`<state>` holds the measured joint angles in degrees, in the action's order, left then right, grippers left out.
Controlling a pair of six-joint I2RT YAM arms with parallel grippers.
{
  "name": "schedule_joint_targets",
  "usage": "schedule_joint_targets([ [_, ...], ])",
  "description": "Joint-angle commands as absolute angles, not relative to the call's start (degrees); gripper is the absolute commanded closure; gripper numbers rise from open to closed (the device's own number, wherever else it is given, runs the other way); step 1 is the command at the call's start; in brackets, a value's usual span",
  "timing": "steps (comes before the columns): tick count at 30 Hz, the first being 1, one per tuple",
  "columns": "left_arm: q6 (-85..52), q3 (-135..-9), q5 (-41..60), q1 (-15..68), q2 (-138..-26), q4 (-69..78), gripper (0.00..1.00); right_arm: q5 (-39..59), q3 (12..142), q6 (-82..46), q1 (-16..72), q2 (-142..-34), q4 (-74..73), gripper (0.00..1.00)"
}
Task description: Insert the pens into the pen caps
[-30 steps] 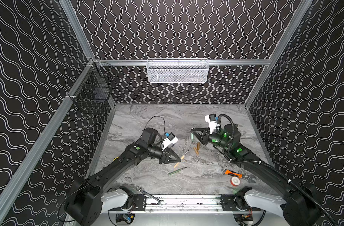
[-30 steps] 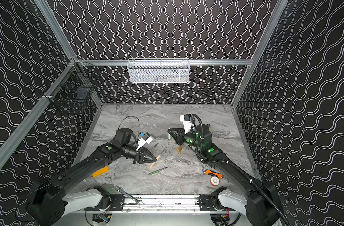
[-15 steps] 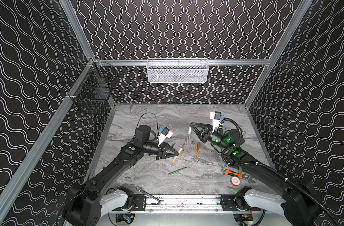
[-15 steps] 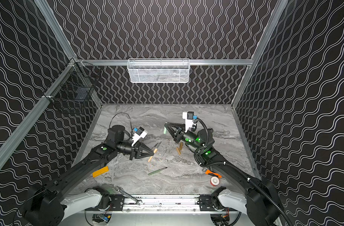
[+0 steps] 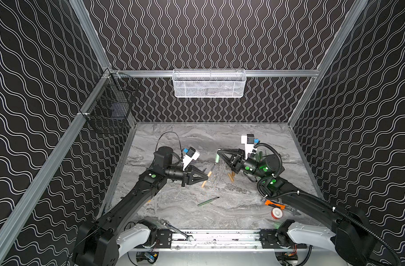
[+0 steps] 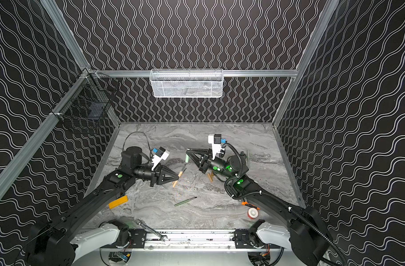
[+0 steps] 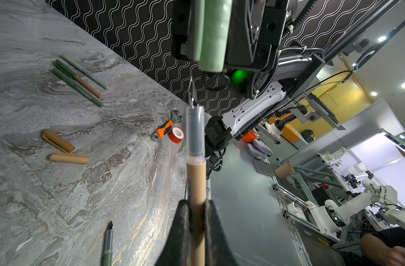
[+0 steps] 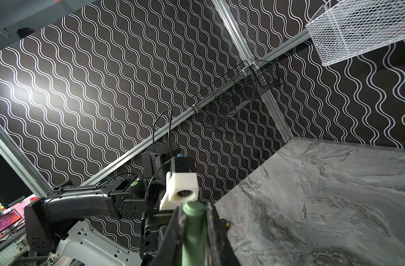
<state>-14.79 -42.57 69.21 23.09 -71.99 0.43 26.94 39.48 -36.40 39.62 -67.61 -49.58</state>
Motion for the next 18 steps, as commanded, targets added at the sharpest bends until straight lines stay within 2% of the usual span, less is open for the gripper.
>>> schedule_joint_targets([
  [1,-15.6,-42.2,69.6,22.8,-71.7,3.6,1.0,25.7,39.7,-35.6,40.1,-67.8,-51.1,0.84],
  [18,-18.1,-41.1,70.2,21.7,-69.9,8.2,1.0,24.7,39.3,-35.2,40.9,-67.5,-50.4,0.85],
])
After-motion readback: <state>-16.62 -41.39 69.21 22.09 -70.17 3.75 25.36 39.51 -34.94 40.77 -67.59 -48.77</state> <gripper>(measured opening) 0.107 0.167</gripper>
